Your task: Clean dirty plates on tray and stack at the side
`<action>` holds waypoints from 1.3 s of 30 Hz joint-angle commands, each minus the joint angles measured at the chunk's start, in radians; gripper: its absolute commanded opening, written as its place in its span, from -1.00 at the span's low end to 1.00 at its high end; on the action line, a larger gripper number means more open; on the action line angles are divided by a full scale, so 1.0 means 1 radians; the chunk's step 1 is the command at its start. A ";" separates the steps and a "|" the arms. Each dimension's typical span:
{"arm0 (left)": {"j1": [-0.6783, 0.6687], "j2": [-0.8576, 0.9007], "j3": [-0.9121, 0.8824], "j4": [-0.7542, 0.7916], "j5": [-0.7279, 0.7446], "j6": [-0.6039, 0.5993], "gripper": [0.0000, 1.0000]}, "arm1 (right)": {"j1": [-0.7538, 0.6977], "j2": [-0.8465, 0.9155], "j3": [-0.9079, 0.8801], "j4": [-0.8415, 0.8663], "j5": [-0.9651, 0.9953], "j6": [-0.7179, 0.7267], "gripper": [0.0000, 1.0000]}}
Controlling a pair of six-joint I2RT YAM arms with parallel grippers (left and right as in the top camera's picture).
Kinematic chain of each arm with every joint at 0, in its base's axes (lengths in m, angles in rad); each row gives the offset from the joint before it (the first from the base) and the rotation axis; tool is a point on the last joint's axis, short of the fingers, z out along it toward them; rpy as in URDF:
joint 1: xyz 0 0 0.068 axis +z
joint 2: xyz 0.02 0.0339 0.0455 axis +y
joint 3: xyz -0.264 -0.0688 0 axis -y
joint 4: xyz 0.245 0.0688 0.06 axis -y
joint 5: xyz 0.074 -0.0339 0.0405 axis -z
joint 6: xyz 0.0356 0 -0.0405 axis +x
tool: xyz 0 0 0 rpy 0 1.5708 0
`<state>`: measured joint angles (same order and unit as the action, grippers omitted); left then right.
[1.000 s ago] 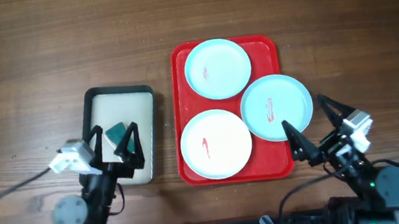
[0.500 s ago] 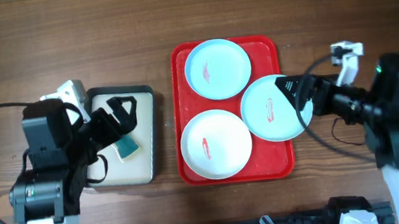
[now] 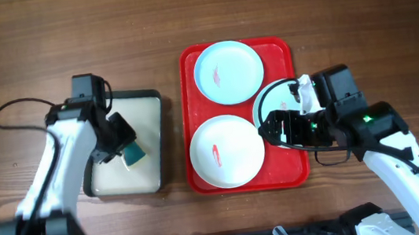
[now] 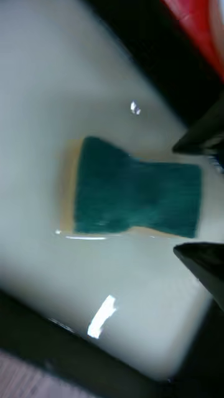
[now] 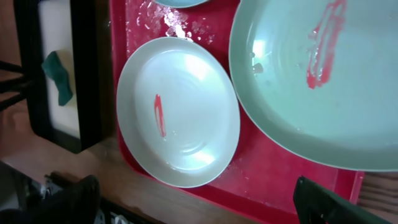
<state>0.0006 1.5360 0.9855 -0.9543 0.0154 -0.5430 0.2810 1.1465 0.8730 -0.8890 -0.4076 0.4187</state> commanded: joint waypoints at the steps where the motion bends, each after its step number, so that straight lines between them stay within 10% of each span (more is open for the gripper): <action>1: -0.003 0.165 -0.008 0.050 -0.013 -0.092 -0.27 | 0.006 0.002 0.013 0.005 0.048 0.027 0.99; 3: -0.003 0.248 -0.008 0.081 0.038 -0.093 -0.36 | 0.006 0.002 0.013 0.008 0.048 0.028 0.99; 4: -0.003 0.284 -0.008 0.095 0.061 -0.093 -0.86 | 0.006 0.002 0.013 0.011 0.048 0.029 0.99; 9: -0.003 0.261 0.046 0.056 0.066 -0.051 -0.92 | 0.006 0.002 0.013 0.015 0.048 0.029 0.99; 14: -0.003 0.142 0.114 -0.087 0.070 0.016 0.09 | 0.006 0.002 0.013 0.017 0.048 0.029 0.99; 17: -0.003 0.115 0.114 -0.144 0.070 0.016 0.24 | 0.006 0.002 0.013 0.026 0.048 0.029 0.99; 25: -0.092 0.120 -0.160 0.150 0.148 -0.019 -0.90 | 0.007 0.002 0.012 0.021 0.029 0.018 0.77; 39: -0.092 0.053 0.113 -0.093 0.114 0.092 -0.92 | 0.169 0.270 -0.060 0.067 0.066 -0.023 0.06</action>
<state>-0.0872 1.6417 1.0267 -1.0191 0.1249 -0.4980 0.4324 1.3323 0.8307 -0.8452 -0.3702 0.3977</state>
